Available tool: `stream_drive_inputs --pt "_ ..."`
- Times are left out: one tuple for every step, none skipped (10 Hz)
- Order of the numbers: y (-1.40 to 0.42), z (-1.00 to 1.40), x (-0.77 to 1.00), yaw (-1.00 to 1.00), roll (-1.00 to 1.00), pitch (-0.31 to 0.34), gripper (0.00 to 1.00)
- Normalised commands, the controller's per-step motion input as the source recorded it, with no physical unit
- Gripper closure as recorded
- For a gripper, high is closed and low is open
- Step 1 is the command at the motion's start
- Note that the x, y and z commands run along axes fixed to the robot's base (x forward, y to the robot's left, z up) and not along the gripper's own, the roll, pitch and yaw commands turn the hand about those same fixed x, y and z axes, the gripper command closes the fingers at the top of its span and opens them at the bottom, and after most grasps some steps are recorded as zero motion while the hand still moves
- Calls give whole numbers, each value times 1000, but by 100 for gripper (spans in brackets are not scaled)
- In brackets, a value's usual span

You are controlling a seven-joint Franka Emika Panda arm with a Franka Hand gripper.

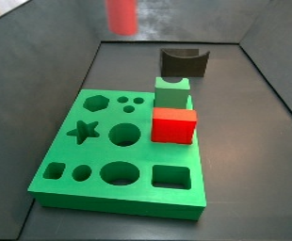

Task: Pick up the oval object. Move up. Move to above the board. Insert the oval object.
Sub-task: Move to above the board, then insert the oval object.

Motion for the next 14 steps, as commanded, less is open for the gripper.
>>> stream_drive_inputs --pt "-539 35 455 1000 2 91 100" --pt "-276 38 253 1000 10 102 100" --pt "-126 31 134 1000 21 109 100" --pt "-49 21 66 1000 30 109 100" --pt "-43 15 57 1000 36 115 100" --pt "-38 15 62 1000 42 136 100" --pt "-35 15 64 1000 47 150 100" --pt "-35 15 72 1000 60 184 100" --pt "-34 14 76 976 74 214 100" --pt "-36 19 85 622 73 194 100" --pt "-36 22 89 463 73 186 100" --pt "-36 20 93 239 72 164 100" --pt "0 0 0 0 -6 -6 100" --pt "-183 -180 0 249 -63 -83 100"
